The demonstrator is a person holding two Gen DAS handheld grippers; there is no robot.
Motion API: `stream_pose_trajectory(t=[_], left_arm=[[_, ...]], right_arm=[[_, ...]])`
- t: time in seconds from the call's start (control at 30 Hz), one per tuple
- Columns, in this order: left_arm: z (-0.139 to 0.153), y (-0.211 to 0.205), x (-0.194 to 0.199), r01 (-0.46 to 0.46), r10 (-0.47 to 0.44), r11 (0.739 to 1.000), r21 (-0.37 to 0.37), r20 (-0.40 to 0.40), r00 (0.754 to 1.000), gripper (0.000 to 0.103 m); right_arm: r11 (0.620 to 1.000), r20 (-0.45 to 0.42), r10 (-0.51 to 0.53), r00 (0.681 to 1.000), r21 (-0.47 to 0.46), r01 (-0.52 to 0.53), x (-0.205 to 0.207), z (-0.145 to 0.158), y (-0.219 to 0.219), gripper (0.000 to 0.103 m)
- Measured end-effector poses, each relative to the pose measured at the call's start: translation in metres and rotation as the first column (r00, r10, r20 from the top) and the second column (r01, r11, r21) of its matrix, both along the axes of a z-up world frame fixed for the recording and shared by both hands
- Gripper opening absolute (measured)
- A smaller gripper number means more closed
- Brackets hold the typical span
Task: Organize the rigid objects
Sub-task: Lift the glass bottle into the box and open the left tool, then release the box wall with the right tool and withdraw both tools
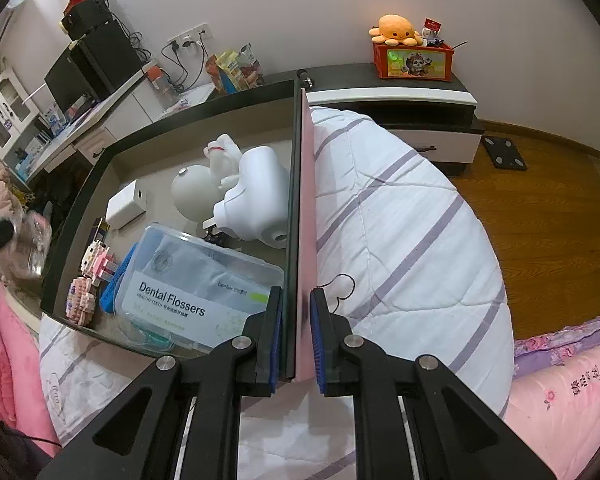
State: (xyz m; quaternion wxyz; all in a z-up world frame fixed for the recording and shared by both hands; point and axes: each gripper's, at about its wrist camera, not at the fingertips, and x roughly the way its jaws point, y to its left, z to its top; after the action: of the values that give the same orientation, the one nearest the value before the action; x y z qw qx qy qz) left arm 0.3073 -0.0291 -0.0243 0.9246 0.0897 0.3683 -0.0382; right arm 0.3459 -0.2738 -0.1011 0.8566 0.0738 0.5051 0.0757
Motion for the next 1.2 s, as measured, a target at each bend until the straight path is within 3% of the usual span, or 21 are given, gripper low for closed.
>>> stream_pose_trajectory(t=[0.77, 0.8, 0.83, 0.87, 0.9, 0.97, 1.2], left_arm=[[-0.024, -0.011, 0.048, 0.006, -0.005, 1.000, 0.019, -0.044, 0.999, 0.025], [-0.025, -0.012, 0.048, 0.011, -0.010, 1.000, 0.027, -0.044, 0.999, 0.031], [-0.026, -0.014, 0.049, 0.008, -0.006, 0.999, 0.038, -0.054, 0.999, 0.057], [-0.027, -0.015, 0.051, -0.006, 0.009, 0.999, 0.049, -0.066, 0.998, 0.074], [-0.027, -0.014, 0.052, -0.018, 0.021, 0.999, 0.050, -0.052, 0.998, 0.099], [-0.024, -0.014, 0.047, -0.030, 0.030, 0.998, 0.051, -0.001, 1.000, 0.101], [-0.024, -0.016, 0.048, -0.036, 0.036, 0.997, 0.061, -0.005, 0.999, 0.101]], right_arm=[[1.000, -0.020, -0.005, 1.000, -0.005, 0.005, 0.009, -0.009, 0.001, 0.014], [1.000, -0.020, -0.007, 1.000, 0.000, 0.007, 0.010, -0.009, 0.001, 0.014], [1.000, -0.021, -0.008, 1.000, 0.003, 0.008, 0.010, -0.010, 0.001, 0.014], [1.000, -0.022, -0.008, 1.000, 0.005, 0.008, 0.010, -0.011, 0.001, 0.014], [1.000, -0.022, -0.009, 1.000, 0.005, 0.009, 0.011, -0.011, 0.001, 0.014], [1.000, -0.022, -0.008, 1.000, 0.005, 0.008, 0.011, -0.011, 0.001, 0.014], [1.000, -0.022, -0.008, 1.000, 0.007, 0.008, 0.011, -0.011, 0.001, 0.014]])
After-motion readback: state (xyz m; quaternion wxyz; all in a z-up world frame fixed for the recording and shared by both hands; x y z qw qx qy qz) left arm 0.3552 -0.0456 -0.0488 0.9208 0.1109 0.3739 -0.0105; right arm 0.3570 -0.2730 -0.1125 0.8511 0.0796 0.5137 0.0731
